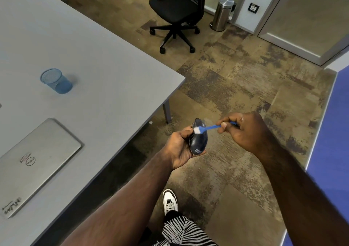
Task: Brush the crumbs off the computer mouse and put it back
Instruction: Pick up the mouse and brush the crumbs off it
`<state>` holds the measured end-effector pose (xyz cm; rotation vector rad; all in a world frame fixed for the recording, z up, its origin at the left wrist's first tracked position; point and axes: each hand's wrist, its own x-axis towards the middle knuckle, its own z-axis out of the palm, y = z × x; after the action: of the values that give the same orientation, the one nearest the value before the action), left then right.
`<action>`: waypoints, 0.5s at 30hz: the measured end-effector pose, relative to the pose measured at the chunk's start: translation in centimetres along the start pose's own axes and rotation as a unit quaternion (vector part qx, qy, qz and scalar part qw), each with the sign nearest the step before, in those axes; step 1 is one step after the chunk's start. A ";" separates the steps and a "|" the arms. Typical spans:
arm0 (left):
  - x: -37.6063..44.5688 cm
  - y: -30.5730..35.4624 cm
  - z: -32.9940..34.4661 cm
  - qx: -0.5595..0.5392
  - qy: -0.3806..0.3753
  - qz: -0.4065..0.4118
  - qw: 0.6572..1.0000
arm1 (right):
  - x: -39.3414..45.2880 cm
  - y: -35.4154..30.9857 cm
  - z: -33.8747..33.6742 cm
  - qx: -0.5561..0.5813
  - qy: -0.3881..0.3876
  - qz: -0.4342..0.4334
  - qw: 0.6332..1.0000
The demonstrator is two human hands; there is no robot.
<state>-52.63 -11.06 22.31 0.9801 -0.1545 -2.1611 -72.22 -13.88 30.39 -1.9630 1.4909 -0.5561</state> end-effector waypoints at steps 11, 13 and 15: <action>0.1 0.4 0.2 -0.037 0.020 0.019 0.999 | -1.8 -0.1 0.3 -0.012 -0.047 -0.037 0.998; 0.1 0.4 0.2 -0.080 0.018 0.016 0.996 | -2.2 0.0 0.7 -0.038 -0.099 -0.032 0.994; 0.1 0.5 0.2 -0.086 0.017 0.011 0.996 | -2.2 0.5 0.6 -0.051 -0.045 -0.023 0.997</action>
<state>-52.47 -11.54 22.61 0.9116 0.0368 -2.0976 -72.79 -11.75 29.66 -2.0779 1.4458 -0.4116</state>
